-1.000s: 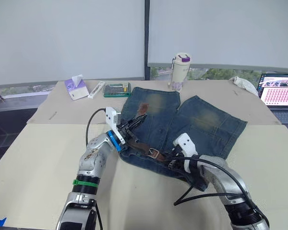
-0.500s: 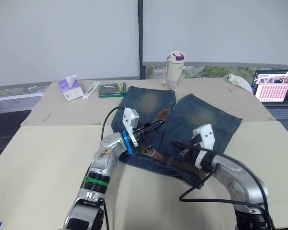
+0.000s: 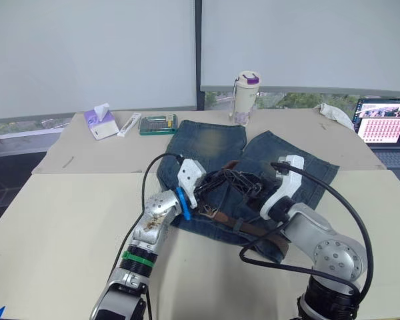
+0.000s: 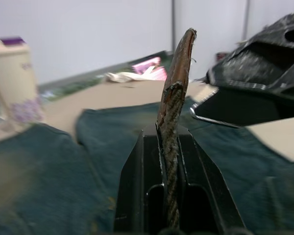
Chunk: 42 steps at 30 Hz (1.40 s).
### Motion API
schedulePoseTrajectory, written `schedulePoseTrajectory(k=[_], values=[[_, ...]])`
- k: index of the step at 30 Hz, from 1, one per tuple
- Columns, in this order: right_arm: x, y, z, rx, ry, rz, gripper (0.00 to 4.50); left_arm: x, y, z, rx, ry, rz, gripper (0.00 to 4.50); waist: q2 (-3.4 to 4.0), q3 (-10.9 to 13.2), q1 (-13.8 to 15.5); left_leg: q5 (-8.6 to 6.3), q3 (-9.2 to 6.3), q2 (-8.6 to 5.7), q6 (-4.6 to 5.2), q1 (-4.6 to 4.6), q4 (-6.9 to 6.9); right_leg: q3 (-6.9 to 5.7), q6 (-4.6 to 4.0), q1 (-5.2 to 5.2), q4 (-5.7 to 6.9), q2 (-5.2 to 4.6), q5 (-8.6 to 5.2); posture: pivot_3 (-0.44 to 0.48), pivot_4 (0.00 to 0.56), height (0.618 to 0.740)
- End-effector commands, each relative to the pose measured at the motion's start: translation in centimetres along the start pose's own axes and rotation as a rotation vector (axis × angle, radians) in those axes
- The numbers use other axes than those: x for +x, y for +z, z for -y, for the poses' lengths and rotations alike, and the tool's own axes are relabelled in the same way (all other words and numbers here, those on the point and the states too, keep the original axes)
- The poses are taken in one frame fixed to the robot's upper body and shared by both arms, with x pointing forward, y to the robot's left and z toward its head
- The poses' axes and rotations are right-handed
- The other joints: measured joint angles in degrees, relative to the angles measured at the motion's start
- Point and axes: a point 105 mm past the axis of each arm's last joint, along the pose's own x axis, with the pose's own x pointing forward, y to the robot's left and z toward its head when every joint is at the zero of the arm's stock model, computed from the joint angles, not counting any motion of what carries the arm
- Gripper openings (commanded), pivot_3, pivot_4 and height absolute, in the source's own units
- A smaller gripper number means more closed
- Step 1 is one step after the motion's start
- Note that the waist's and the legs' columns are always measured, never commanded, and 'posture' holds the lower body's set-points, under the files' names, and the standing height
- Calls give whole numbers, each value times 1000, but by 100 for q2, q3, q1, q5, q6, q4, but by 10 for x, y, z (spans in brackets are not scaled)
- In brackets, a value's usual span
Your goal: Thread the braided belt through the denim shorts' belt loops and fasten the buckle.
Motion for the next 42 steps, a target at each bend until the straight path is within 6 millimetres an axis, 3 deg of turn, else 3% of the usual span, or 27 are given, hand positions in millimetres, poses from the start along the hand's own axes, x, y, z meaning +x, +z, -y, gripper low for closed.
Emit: schedulePoseTrajectory(k=[1, 10, 23, 26, 34, 41, 42], values=[[5, 11, -6, 44, -29, 68, 3562, 3, 5, 0, 60, 61, 29, 0, 2, -1, -2, 0, 0, 1, 0, 0, 0, 0, 0, 0, 1, 0, 0, 0, 150, 740], [13, 20, -19, 149, -13, 123, 3562, 1, -6, -7, 183, 138, -22, 0, 10, -3, -16, 0, 3, 0, 1, 0, 0, 0, 1, -3, 5, 2, 0, 0, 150, 740], [19, 13, -14, 179, -69, 94, 3562, 3, -4, 3, 208, 103, -1, 0, 11, -3, -28, 1, 6, 1, 4, 0, 0, -1, 0, -2, 8, 3, 0, 0, 150, 740], [20, 15, -12, 187, -78, 107, 2874, 2, -2, 5, 197, 94, 10, 0, 11, -3, -28, 2, 8, 0, 4, 0, 0, 0, 1, -2, 8, 2, 0, 0, 150, 740], [21, 14, -16, 177, -57, 101, 174, -1, -3, 9, 180, 58, 17, 0, 11, -3, -33, 2, 10, 0, 5, 1, 0, 0, 0, -2, 8, 2, 0, 0, 150, 740], [19, 10, -13, 173, -66, 88, 80, -4, -4, 12, 46, 12, 28, 0, 11, -4, -36, 2, 10, 0, 5, 0, 0, 0, 0, -2, 8, 3, 0, 0, 150, 740], [19, 9, -12, 170, -65, 82, 30, -7, -2, 6, 29, 46, 38, 381, 11, -4, -40, 2, 10, 1, 5, 0, 0, 0, 0, -2, 8, 3, 0, 0, 150, 740]])
